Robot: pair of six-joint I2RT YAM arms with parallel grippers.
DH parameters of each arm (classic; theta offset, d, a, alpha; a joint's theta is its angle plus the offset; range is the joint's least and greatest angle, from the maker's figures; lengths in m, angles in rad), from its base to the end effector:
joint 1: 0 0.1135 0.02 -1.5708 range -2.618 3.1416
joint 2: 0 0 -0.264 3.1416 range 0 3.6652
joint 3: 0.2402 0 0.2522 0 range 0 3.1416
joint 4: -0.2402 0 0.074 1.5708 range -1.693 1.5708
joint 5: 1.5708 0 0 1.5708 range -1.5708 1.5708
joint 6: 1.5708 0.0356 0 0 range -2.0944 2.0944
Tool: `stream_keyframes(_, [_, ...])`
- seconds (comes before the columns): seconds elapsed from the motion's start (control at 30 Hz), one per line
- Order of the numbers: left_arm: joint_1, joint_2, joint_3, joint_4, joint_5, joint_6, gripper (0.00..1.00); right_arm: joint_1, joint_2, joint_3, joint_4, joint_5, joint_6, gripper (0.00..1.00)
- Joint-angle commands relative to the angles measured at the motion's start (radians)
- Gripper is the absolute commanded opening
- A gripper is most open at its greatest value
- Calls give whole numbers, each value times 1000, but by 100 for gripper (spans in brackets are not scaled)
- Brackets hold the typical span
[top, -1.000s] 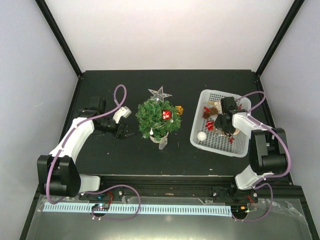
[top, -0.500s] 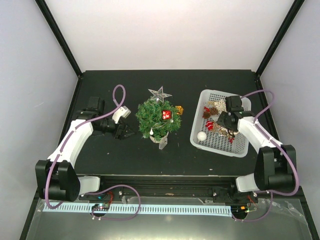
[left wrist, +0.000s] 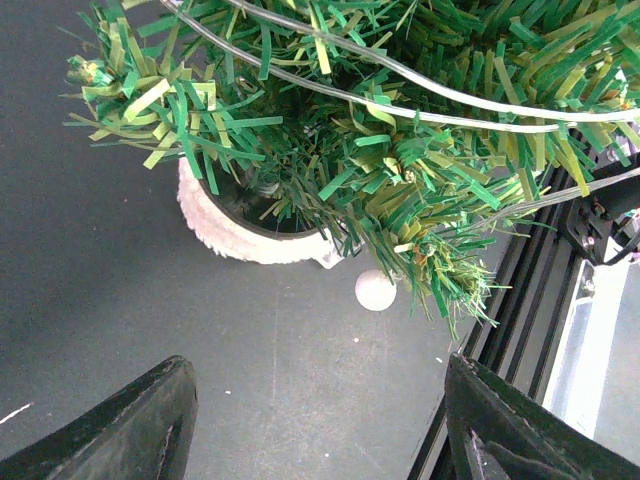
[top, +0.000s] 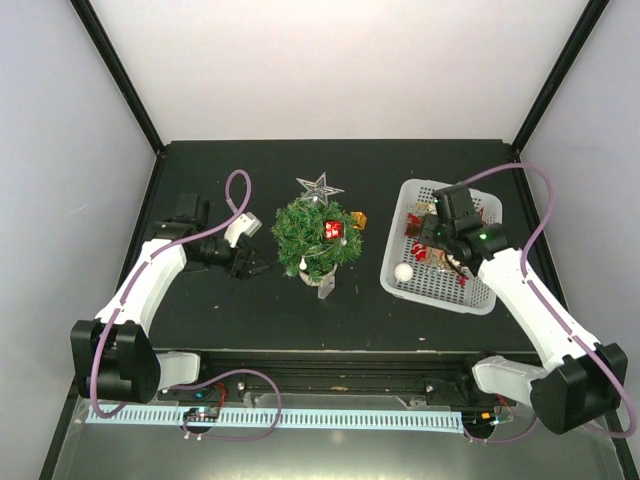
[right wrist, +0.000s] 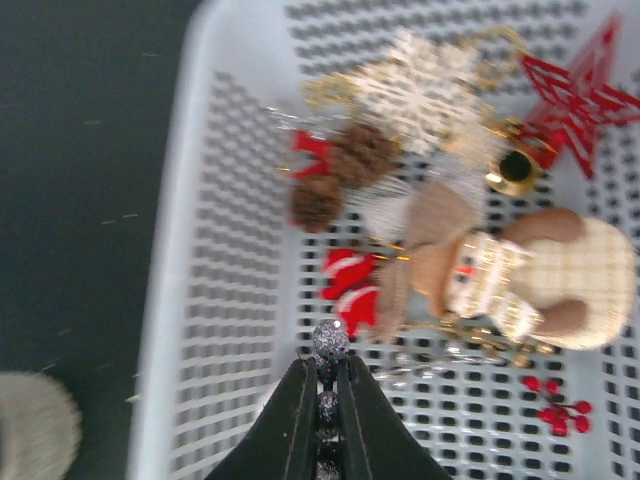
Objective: Decorate the small christmas tree
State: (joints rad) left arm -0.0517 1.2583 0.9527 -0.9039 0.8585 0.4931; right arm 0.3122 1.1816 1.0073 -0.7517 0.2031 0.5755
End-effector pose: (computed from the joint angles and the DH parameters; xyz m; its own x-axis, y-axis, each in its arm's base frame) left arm 0.2232 -0.0385 0.2572 -0.6804 0.3450 -0.6465 0.7073 0.5399 -0.4563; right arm 0.2277 0.0659 0.2874 -0.7390 0.3216 -0.5920 0.2584 0.9468 0.1919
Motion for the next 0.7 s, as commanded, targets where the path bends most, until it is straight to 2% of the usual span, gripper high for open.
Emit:
stream_keyframes(0.0, [5,-5,-1,20,9,-7,69,150,-32,120,-83,66,32,9])
stream_keyframes(0.33, [8,-9,-2,23,4,-10,69,530,-13,263,-113,195,99,9])
stream_keyframes(0.67, [17,-14,-4,26,2,-10,69,858,174,485,-148,351,65,10])
